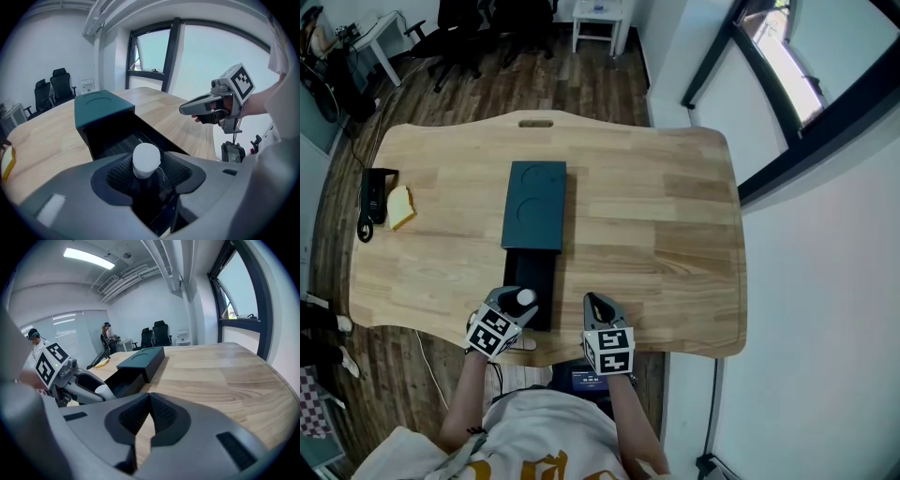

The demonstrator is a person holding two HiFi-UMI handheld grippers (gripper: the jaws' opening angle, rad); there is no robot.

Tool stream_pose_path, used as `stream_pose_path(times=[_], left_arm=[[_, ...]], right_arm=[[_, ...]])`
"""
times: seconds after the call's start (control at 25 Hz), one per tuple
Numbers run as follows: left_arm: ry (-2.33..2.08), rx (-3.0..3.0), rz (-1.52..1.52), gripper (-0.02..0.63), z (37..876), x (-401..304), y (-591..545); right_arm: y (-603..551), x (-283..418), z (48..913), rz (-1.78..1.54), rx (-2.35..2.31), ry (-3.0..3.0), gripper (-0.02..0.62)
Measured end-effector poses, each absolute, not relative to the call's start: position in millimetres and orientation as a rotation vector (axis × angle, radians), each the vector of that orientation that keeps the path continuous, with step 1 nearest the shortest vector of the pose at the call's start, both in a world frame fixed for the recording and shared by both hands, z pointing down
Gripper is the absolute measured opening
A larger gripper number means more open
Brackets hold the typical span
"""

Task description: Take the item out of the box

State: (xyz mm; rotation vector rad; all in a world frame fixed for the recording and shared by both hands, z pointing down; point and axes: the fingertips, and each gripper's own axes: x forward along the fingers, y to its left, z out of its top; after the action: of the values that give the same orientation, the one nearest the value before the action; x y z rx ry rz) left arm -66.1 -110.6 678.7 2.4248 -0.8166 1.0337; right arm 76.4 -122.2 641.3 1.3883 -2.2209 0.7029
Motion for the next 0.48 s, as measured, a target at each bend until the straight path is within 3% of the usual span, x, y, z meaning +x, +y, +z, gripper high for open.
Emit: stream_pose_path(times=[0.16,0.48], left_arm=[[-0.853,2.363,0.978,0.176,678.6,-71.0,-116.1],[-0.899,2.330,0.962,0.173,677.9,-73.9,-118.1]], right_arm=[[-123.1,79.1,642.5,0.705,1.387,-2.214,0.006],[-121.1,85.8,634.9,0.641,1.401,-2.205,0.006]])
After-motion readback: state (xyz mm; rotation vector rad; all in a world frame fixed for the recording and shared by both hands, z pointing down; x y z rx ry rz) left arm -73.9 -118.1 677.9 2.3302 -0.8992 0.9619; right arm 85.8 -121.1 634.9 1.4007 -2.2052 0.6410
